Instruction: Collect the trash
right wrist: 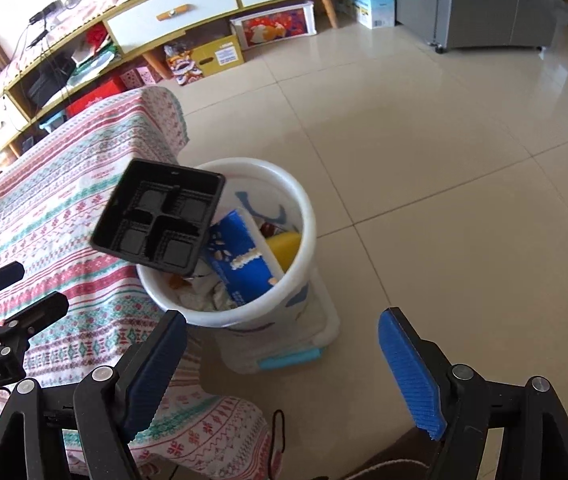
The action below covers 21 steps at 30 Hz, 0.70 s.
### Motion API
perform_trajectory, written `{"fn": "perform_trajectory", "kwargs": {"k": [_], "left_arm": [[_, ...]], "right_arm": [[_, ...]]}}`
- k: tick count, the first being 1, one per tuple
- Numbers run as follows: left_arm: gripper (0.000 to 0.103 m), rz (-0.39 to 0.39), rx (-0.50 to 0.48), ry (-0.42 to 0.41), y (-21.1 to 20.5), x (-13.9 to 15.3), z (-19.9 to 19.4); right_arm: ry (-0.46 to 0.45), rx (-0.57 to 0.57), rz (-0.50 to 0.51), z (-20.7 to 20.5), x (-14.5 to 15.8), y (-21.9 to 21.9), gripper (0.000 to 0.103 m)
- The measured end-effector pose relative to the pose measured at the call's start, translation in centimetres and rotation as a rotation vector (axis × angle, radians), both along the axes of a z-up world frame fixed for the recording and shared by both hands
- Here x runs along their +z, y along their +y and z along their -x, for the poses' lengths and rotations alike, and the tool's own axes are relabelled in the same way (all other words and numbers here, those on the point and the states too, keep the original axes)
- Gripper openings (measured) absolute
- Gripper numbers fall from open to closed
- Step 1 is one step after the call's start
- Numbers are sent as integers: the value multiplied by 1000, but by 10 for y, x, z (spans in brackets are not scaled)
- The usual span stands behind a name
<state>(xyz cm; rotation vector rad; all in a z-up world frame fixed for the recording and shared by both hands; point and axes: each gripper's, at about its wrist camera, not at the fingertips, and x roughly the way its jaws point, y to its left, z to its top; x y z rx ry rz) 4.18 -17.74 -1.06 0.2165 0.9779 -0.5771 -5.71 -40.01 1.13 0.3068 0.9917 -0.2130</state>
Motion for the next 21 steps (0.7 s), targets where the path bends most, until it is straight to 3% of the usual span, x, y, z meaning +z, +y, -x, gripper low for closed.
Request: {"fn": "perform_trajectory", "kwargs": {"k": [12,21], "left_arm": [[99,23,296,-60,112,22,63],[99,7,382,-142,147,19,83]], "right_arm": [[-150,188,103,24,20,105,89],[-208,255,138,26,6,154,90]]}}
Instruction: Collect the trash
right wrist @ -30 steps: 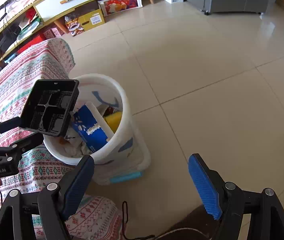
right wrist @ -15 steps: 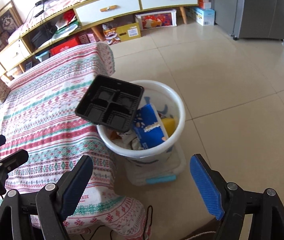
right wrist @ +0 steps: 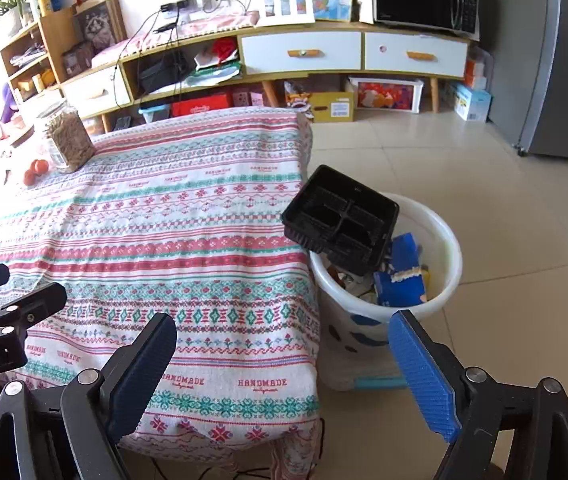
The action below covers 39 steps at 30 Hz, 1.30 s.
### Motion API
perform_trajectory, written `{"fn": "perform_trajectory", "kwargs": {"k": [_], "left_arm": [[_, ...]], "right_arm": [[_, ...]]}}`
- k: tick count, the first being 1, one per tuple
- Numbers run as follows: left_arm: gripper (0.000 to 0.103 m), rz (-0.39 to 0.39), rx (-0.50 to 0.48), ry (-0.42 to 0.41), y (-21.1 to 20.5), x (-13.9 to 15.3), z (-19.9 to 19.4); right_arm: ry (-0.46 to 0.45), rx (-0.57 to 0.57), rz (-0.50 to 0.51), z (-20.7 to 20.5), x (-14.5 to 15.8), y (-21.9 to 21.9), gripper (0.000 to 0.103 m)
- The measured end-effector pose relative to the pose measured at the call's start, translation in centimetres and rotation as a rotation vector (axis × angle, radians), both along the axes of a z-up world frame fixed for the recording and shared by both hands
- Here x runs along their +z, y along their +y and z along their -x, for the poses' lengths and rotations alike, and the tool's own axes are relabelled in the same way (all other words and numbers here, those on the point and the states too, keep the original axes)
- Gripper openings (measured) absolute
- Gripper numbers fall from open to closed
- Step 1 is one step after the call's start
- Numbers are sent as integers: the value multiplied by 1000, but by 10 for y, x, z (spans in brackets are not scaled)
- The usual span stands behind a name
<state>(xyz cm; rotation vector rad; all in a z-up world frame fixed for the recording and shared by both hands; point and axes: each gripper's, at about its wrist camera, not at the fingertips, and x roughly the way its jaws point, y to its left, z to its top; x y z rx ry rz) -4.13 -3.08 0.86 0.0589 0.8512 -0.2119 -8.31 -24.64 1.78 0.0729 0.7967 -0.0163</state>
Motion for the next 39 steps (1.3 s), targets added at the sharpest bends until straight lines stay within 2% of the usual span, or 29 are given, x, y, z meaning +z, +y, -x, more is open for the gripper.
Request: {"fn": "perform_trajectory", "kwargs": {"k": [6,18,39], "left_arm": [[99,-18,17,-2,8,-7,7],[99,-16,37,-20,15,-4,10],[99,-24,39,-26,14,-4,12]], "right_arm": [[11,-8,17,-8,-10,5,91],[12,38,43,-15,-15,27,91],[12,30,44,-13,-13,24,91]]}}
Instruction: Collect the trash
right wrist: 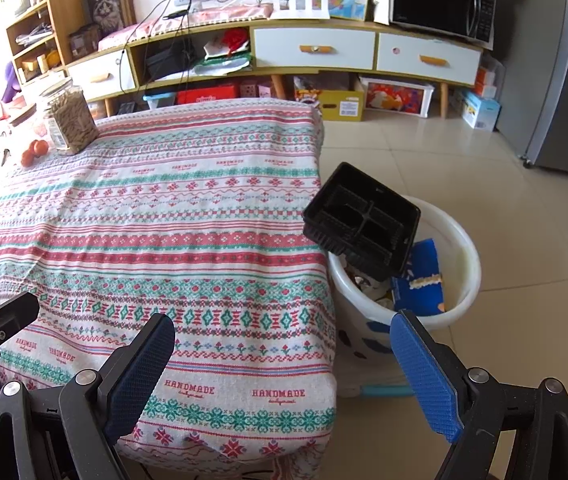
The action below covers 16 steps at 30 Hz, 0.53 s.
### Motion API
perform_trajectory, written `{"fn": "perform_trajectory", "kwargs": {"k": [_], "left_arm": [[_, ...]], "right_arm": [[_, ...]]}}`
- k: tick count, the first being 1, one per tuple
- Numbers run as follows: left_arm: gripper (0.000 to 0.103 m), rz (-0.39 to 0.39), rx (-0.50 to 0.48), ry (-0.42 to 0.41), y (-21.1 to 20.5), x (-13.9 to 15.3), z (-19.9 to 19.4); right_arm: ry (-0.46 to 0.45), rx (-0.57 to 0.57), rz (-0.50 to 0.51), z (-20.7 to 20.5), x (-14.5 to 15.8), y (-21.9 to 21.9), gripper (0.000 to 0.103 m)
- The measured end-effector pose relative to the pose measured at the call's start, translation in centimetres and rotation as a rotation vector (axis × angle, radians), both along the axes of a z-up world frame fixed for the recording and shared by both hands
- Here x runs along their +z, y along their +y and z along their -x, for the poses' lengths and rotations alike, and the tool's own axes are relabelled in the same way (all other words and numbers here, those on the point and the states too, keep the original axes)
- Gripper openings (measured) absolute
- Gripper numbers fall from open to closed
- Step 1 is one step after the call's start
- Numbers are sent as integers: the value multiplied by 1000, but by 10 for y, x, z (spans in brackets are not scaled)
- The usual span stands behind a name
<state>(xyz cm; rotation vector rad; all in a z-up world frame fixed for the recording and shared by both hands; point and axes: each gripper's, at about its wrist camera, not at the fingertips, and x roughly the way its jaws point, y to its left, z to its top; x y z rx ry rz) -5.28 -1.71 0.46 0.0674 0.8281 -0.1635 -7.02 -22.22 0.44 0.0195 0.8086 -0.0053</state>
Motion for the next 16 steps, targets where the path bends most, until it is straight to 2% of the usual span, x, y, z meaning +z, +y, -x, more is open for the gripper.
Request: {"fn": "perform_trajectory", "kwargs": {"k": [14,16], "left_arm": [[99,-15,-20,-15,-7,1,2],[99,-16,-73,-19,-16,2,5]], "right_arm": [[-2,-6,6,1,0,-1,91],[-20,-20,1,4,2,-5,91]]}}
